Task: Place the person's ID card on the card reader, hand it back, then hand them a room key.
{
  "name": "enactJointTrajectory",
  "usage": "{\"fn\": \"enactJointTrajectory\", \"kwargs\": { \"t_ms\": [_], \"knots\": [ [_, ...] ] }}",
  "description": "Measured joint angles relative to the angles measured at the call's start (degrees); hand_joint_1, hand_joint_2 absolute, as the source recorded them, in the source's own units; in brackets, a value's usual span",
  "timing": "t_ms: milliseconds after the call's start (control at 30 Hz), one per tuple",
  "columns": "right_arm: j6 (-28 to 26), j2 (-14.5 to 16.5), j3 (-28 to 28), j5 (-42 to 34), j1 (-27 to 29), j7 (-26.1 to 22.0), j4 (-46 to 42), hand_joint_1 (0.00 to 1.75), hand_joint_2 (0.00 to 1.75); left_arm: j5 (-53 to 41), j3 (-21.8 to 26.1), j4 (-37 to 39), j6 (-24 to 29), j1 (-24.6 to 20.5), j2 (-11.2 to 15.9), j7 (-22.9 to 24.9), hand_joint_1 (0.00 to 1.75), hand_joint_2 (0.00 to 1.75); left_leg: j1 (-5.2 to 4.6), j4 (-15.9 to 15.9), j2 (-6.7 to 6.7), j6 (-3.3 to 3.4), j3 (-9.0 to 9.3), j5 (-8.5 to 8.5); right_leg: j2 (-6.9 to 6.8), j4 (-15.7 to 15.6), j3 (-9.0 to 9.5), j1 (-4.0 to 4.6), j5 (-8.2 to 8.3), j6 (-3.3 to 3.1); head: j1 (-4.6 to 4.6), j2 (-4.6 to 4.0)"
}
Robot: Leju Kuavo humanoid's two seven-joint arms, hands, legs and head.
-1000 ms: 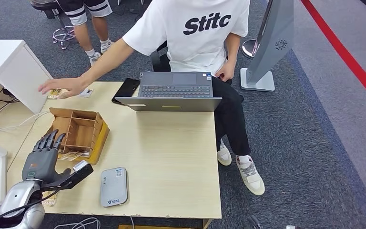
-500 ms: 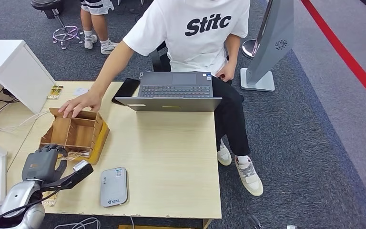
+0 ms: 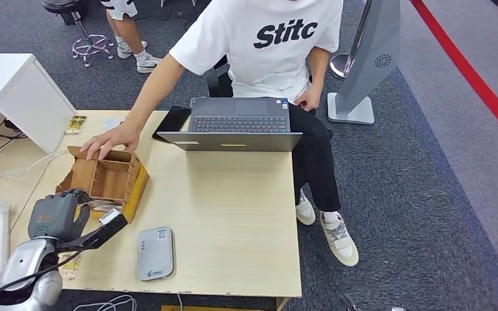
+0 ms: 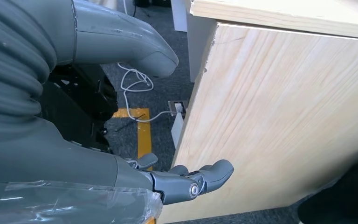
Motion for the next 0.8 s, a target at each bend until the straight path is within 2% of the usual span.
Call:
{"fn": "enactJointTrajectory", "kwargs": {
  "t_ms": [133, 467, 800],
  "knots": [
    [0.9, 0.8, -2.1, 2.1, 1.2, 1.2, 0.0, 0.0, 1.75, 1.0, 0.1, -2.2, 0.0, -2.2, 0.0, -0.7, 1.75, 1.75, 0.0, 0.0, -0.01, 0.01, 0.0, 0.02, -0.03, 0.0, 0.01, 0.0, 0.0, 0.0, 0.01, 0.0],
    [2.9, 2.6, -7.2, 6.8, 3.9, 4.3, 0.2, 0.0, 1.75, 4.9, 0.1, -9.8, -2.3, -12.8, 2.4, -1.4, 1.75, 1.75, 0.0, 0.0, -0.02, 0.02, 0.01, 0.07, -0.04, 0.0, 0.03, 0.0, 0.02, 0.0, -0.02, 0.0],
    [4.4, 4.0, -9.8, 8.2, 4.7, 5.0, 0.4, 0.0, 1.75, 5.0, 0.1, -11.5, -2.0, -14.0, 3.1, -1.7, 1.75, 1.75, 0.0, 0.0, 0.02, 0.02, 0.01, 0.07, 0.02, 0.0, 0.0, 0.0, 0.02, 0.0, -0.02, 0.0]
  ]
}}
